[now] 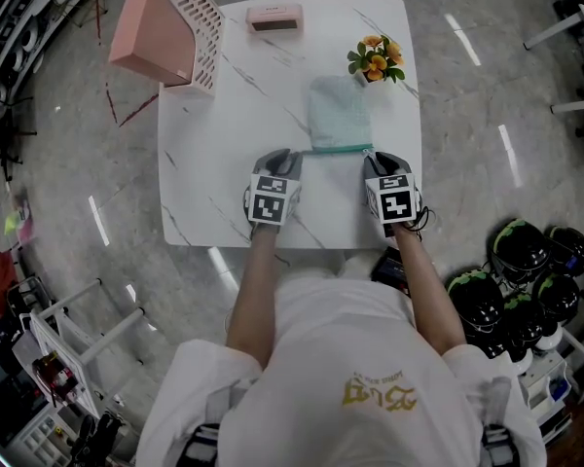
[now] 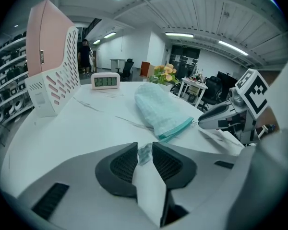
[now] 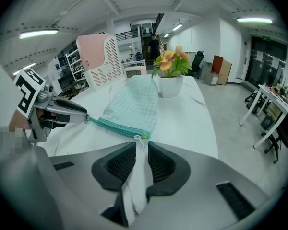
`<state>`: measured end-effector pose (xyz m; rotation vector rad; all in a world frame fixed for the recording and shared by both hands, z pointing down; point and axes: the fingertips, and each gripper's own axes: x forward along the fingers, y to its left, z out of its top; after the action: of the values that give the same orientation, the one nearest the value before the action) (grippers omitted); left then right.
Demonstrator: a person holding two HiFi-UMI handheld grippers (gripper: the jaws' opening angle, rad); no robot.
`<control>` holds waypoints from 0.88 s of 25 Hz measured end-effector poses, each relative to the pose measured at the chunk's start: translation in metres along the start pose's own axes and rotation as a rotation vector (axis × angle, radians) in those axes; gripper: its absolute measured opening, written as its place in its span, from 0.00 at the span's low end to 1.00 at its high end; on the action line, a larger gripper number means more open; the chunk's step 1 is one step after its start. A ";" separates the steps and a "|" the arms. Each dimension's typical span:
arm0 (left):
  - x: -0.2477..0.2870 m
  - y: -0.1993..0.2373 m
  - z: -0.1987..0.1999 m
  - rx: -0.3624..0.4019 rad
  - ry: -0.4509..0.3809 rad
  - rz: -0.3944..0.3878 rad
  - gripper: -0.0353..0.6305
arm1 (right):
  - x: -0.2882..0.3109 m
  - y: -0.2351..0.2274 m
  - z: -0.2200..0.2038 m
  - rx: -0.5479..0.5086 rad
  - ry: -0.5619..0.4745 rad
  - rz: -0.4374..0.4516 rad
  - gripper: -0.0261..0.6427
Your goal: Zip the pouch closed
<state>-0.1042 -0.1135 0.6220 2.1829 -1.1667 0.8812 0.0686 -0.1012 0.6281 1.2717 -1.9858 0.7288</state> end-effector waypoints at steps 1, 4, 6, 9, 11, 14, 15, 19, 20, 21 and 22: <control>-0.002 0.000 0.001 -0.004 -0.009 0.004 0.24 | -0.003 -0.001 0.000 0.009 -0.006 -0.002 0.17; -0.012 -0.003 0.008 -0.021 -0.048 0.010 0.25 | -0.015 -0.003 0.004 0.044 -0.041 -0.017 0.14; -0.021 -0.005 0.019 -0.037 -0.099 0.010 0.24 | -0.023 -0.004 0.010 0.060 -0.068 -0.025 0.09; -0.037 -0.009 0.037 -0.061 -0.177 0.007 0.18 | -0.037 -0.001 0.018 0.074 -0.108 -0.034 0.06; -0.049 -0.013 0.049 -0.056 -0.222 0.010 0.12 | -0.049 0.003 0.025 0.085 -0.136 -0.027 0.06; -0.066 -0.023 0.068 -0.071 -0.278 -0.023 0.08 | -0.071 0.008 0.042 0.092 -0.197 -0.020 0.06; -0.071 -0.028 0.073 -0.079 -0.296 -0.040 0.08 | -0.079 0.009 0.048 0.091 -0.222 -0.024 0.06; -0.096 -0.045 0.096 -0.083 -0.371 -0.087 0.08 | -0.112 0.016 0.074 0.101 -0.351 -0.028 0.06; -0.101 -0.049 0.101 -0.080 -0.389 -0.096 0.08 | -0.119 0.018 0.078 0.111 -0.378 -0.027 0.06; -0.106 -0.052 0.107 -0.075 -0.405 -0.102 0.08 | -0.124 0.018 0.081 0.120 -0.397 -0.028 0.06; -0.110 -0.055 0.111 -0.067 -0.418 -0.107 0.08 | -0.129 0.018 0.083 0.125 -0.410 -0.030 0.06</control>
<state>-0.0694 -0.1040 0.4606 2.4164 -1.2283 0.3413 0.0726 -0.0847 0.4752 1.6267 -2.2638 0.6220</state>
